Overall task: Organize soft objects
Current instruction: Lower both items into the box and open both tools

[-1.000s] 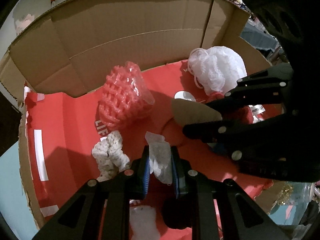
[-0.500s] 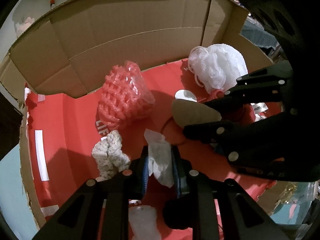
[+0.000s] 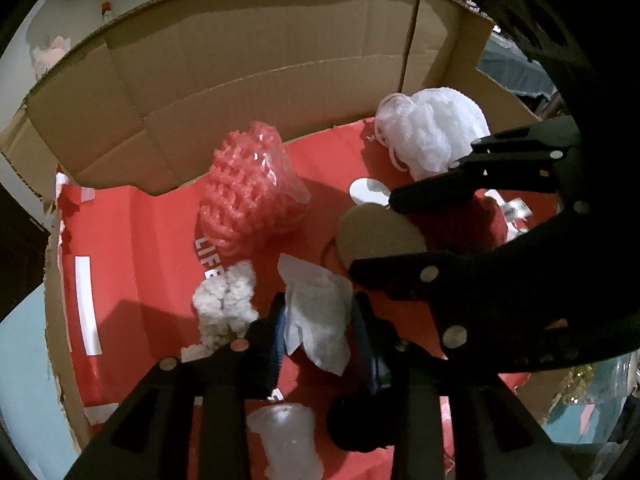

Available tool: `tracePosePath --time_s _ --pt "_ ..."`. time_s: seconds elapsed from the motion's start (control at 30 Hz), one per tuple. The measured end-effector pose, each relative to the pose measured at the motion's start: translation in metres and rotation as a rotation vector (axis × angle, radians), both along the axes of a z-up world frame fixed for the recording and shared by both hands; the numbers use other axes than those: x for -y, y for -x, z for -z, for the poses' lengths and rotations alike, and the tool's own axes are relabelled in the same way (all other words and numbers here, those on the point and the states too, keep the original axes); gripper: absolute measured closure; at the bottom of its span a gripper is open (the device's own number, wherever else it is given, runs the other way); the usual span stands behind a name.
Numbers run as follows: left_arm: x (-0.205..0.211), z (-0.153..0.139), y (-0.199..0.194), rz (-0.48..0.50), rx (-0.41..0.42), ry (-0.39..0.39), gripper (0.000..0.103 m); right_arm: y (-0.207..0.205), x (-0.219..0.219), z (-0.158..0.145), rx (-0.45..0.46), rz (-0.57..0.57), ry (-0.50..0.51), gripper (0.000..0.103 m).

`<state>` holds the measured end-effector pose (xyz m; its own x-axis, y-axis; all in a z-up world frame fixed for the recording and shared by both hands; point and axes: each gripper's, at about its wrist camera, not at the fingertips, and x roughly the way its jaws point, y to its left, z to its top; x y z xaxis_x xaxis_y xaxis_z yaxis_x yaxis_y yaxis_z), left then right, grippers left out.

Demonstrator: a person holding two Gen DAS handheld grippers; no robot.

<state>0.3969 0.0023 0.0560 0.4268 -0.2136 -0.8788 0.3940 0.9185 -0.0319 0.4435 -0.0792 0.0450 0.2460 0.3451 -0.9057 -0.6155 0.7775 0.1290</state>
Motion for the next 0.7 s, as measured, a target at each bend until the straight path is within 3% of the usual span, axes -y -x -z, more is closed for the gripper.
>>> tracePosePath --time_s 0.43,0.7 --pt "-0.010 -0.035 0.028 -0.026 0.091 0.042 0.045 0.013 0.015 -0.025 0.039 0.058 -0.040 0.051" --pt "-0.010 -0.071 0.061 -0.071 0.159 0.100 0.024 0.048 0.045 -0.069 0.113 0.132 -0.096 0.032"
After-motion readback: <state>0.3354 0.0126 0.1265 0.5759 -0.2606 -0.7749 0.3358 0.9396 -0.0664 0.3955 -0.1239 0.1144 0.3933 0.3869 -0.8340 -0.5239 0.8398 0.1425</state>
